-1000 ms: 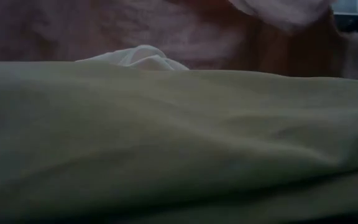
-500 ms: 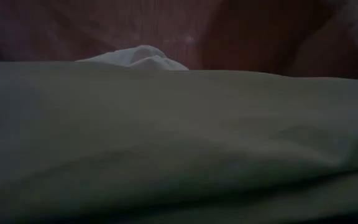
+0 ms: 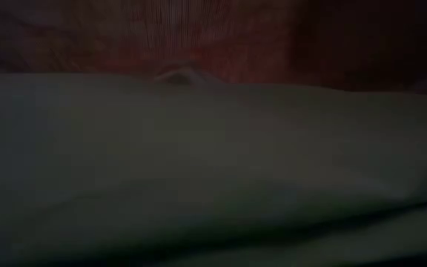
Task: Fold laundry
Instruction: Fold the pink shirt
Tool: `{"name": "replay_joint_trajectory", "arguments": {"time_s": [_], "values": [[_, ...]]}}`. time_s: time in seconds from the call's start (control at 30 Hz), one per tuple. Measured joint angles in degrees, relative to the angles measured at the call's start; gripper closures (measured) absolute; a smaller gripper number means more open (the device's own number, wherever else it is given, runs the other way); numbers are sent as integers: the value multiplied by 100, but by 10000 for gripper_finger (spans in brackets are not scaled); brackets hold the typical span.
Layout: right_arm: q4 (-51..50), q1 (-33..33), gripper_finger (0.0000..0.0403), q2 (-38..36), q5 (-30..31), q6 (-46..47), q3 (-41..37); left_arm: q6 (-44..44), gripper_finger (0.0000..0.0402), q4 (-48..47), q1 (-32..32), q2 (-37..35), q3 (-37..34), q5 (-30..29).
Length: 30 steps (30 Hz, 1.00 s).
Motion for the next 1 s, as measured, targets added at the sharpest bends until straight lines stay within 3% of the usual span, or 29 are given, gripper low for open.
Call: {"name": "replay_joint_trajectory", "arguments": {"time_s": [0.17, 0.57, 0.8, 1.0], "values": [[317, -8, 398, 358, -576, -17, 0, 26, 391, 605, -48, 423, 2, 297], [462, -11, 398, 439, -895, -21, 36, 24, 391, 608, -166, 580, 2, 497], [347, -62, 398, 433, -821, -24, 173, -8, 391, 364, -150, 557, 2, 491], [-130, -130, 398, 212, -151, -2, 179, -13, 391, -367, 4, 557, 2, 425]]}}
